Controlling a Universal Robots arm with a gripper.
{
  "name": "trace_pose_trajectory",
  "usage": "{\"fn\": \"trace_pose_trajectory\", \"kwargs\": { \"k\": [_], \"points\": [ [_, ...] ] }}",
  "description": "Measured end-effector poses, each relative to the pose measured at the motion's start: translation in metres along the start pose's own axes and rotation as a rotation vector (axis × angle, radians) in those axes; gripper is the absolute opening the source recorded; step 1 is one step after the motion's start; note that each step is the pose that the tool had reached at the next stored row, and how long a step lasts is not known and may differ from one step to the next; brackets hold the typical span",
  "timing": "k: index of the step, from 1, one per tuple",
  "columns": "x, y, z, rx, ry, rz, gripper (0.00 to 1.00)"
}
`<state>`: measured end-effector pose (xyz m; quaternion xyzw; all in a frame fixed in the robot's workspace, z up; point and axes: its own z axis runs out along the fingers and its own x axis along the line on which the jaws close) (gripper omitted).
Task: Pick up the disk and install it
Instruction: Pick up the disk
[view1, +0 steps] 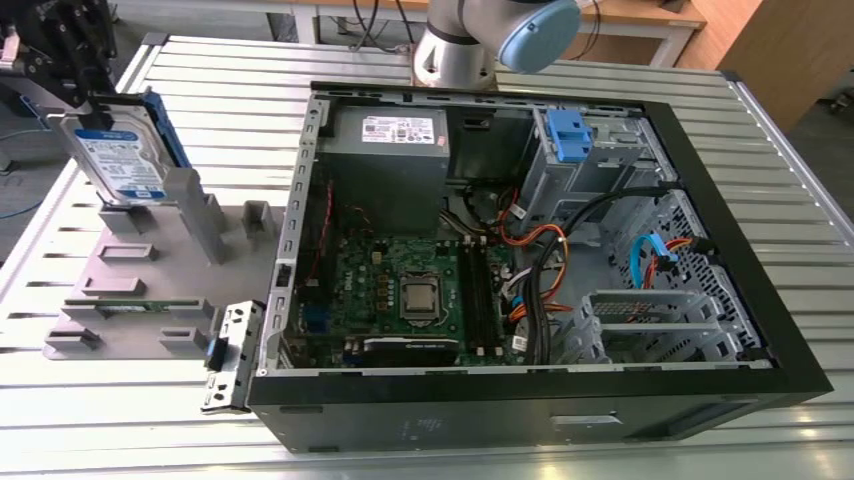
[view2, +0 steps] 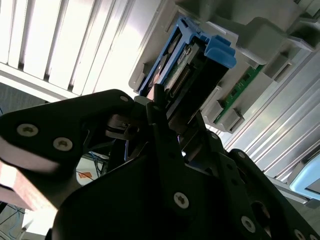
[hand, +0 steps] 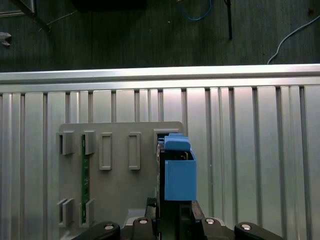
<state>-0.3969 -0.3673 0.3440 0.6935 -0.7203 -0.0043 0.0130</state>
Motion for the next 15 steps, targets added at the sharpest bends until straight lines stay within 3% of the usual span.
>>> {"fn": "trace_pose_trajectory", "kwargs": {
  "k": [15],
  "points": [
    [0.0001, 0.0001, -0.0045, -0.0002, 0.0001, 0.0, 0.35]
  ]
}}
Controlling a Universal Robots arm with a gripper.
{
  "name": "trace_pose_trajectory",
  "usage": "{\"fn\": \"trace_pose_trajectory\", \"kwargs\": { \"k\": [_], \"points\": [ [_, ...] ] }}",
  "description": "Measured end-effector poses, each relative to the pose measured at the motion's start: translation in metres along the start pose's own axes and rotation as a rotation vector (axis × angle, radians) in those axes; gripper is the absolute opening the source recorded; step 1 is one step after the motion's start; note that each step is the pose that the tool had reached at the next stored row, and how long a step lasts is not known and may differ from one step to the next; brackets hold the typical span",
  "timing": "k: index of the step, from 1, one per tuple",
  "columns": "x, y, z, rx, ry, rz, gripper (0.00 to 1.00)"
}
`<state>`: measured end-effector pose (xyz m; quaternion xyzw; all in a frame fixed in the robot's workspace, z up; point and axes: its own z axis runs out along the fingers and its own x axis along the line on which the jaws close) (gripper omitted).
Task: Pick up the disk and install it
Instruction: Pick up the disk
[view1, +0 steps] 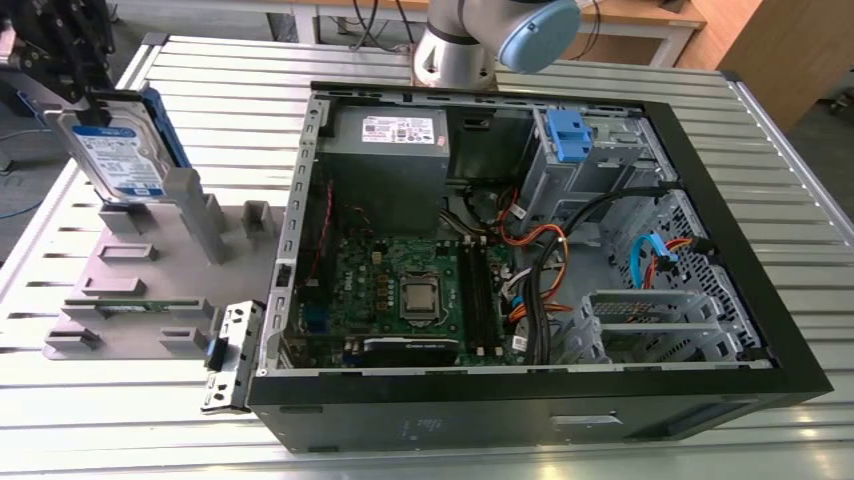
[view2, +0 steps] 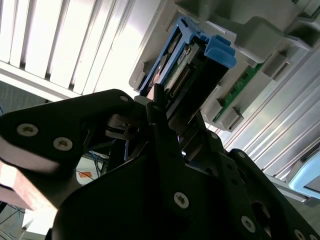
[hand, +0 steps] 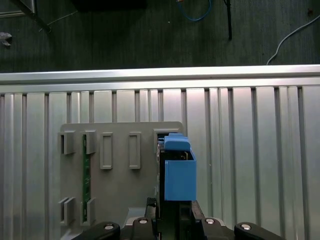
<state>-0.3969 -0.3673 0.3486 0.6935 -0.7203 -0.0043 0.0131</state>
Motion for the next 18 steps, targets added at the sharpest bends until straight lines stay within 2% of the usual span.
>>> {"fn": "trace_pose_trajectory", "kwargs": {
  "k": [13, 18],
  "points": [
    [0.0, 0.0001, -0.0042, 0.0, 0.0, 0.0, 0.35],
    [0.0001, 0.0002, -0.0079, 0.0001, -0.0001, 0.0, 0.35]
  ]
}}
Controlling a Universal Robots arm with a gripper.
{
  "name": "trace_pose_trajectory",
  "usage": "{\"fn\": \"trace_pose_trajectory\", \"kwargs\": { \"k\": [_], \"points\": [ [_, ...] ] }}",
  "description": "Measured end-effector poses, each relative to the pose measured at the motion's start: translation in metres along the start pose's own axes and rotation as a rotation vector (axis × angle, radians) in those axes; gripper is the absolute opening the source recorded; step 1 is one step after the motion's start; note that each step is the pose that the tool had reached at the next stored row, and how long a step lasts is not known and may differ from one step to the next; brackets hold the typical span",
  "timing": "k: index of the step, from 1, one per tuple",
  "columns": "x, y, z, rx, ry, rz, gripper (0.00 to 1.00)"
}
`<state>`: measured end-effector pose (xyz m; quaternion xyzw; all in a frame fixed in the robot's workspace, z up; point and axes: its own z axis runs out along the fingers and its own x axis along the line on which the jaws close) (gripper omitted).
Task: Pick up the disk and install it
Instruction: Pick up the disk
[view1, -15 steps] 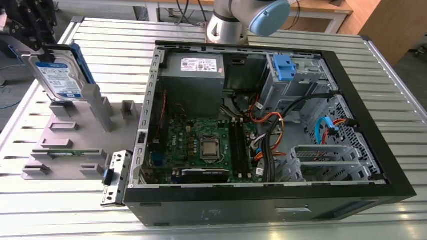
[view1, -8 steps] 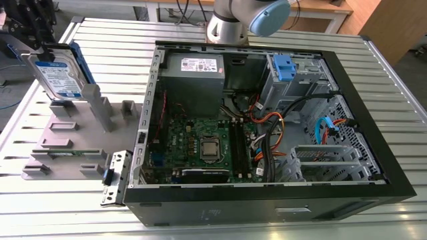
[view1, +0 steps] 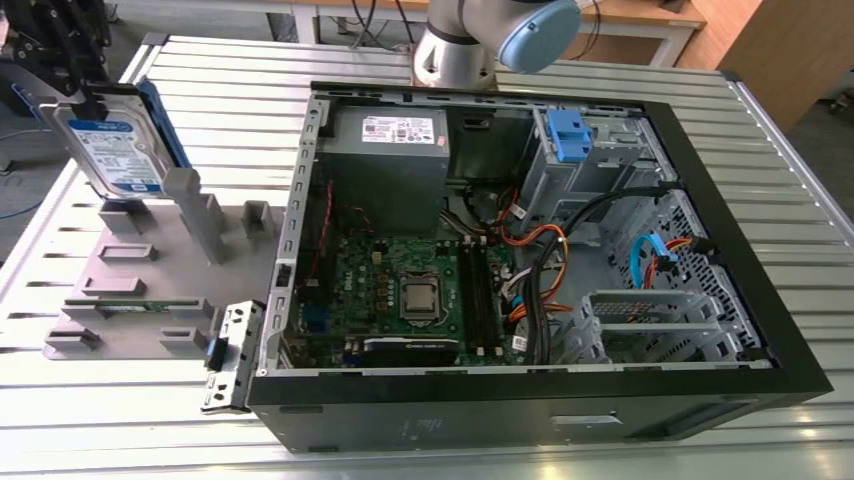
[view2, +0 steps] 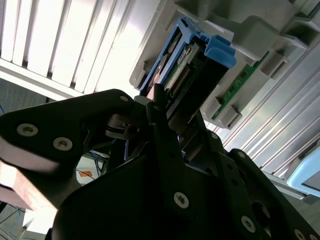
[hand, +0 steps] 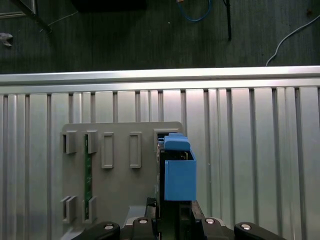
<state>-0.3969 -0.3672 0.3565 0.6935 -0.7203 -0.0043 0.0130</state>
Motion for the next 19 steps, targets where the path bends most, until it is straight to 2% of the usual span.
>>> {"fn": "trace_pose_trajectory", "kwargs": {
  "k": [10, 19],
  "points": [
    [0.0002, 0.0003, -0.012, -0.0005, 0.0, 0.0, 0.35],
    [0.0002, 0.0004, -0.0144, -0.0006, 0.0, 0.0, 0.35]
  ]
}}
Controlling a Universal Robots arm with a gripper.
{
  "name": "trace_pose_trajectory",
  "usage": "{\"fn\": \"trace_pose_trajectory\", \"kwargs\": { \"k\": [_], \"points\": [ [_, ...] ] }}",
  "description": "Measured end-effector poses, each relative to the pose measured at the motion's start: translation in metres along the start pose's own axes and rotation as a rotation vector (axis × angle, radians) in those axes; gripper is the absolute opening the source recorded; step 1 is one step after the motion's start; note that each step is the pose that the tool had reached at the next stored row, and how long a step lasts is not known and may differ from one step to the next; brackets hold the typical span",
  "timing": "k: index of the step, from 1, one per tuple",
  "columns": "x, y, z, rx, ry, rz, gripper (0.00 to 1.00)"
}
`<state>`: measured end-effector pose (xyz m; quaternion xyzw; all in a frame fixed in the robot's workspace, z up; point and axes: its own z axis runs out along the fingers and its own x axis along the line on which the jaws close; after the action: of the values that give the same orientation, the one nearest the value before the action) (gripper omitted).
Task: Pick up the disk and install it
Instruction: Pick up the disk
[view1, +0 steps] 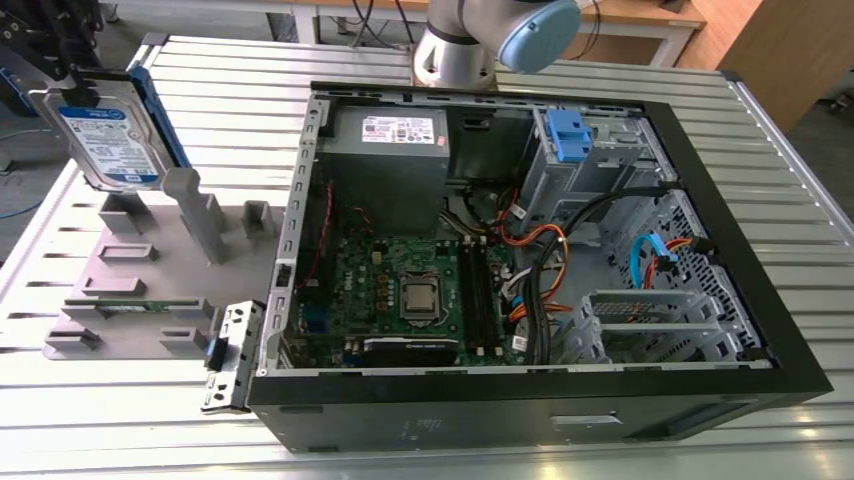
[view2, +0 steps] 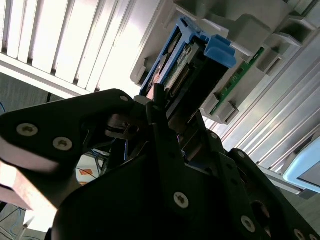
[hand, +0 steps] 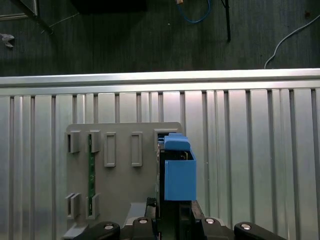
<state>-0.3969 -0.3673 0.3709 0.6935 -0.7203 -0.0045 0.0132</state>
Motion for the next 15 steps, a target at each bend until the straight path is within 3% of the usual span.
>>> {"fn": "trace_pose_trajectory", "kwargs": {
  "k": [15],
  "points": [
    [0.0001, 0.0002, -0.0087, -0.0001, 0.0, 0.0, 0.35]
  ]
}}
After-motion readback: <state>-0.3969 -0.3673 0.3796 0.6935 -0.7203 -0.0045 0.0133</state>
